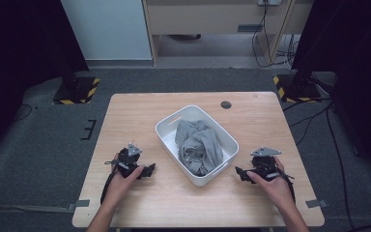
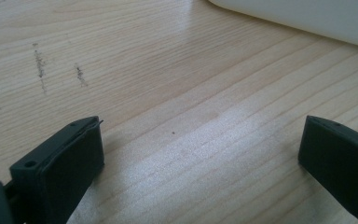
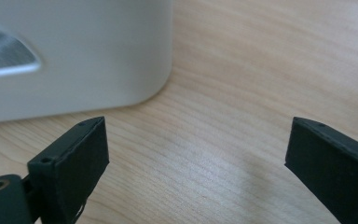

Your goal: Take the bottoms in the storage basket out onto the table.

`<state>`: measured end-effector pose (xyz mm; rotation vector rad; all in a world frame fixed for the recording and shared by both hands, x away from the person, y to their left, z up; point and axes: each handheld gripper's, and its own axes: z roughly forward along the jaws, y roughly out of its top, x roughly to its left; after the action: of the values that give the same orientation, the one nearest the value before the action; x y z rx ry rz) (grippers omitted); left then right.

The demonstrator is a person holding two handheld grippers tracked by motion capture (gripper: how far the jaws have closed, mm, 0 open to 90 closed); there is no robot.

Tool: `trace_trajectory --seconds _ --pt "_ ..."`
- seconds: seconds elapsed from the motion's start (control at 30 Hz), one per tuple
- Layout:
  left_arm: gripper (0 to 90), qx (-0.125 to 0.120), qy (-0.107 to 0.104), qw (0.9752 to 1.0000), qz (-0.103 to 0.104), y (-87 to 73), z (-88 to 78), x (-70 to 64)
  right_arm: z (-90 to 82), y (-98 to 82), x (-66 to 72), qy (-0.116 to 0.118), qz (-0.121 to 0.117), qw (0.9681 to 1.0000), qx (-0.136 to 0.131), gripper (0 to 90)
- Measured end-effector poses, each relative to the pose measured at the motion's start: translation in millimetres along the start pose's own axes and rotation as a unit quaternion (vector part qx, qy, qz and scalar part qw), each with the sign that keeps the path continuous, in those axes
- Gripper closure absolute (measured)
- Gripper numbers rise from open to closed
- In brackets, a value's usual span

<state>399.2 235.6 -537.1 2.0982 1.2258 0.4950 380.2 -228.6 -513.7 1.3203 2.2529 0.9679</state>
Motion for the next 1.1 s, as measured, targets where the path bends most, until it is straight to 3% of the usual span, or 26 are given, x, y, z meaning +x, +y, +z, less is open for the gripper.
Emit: trace_trajectory --seconds 0.2,0.23,0.3,0.5,0.77,0.93,1.1 --pt "0.0 -0.001 0.001 1.0000 -0.001 -0.8 -0.5 -0.5 -17.3 9.6 2.3 0.009 -0.016 0.9998 -0.009 11.0" --pt "0.0 -0.001 0.002 1.0000 -0.002 -1.0 -0.8 -0.7 -25.0 13.4 2.7 -0.002 -0.024 0.9997 -0.005 12.0" --pt "0.0 0.000 0.002 1.0000 -0.001 -1.4 -1.3 -0.8 -32.2 15.6 1.1 -0.010 -0.021 0.9997 -0.002 12.4" --pt "0.0 0.000 0.001 1.0000 -0.001 -2.2 -2.1 -1.2 -46.6 22.1 -1.1 -0.006 -0.017 0.9998 -0.008 12.1" --pt "0.0 0.000 0.001 1.0000 -0.001 -2.3 -2.2 -1.3 -65.7 52.1 -4.5 -0.004 -0.018 0.9996 -0.021 8.8" --pt "0.0 0.000 0.001 1.0000 -0.001 -2.3 -2.2 -1.3 -73.6 72.0 1.3 -0.002 -0.020 0.9992 -0.035 7.5" --pt "0.0 0.000 0.000 1.0000 0.001 -2.4 -2.3 -1.4 -75.9 96.8 13.8 0.003 -0.043 0.9982 -0.042 8.1"
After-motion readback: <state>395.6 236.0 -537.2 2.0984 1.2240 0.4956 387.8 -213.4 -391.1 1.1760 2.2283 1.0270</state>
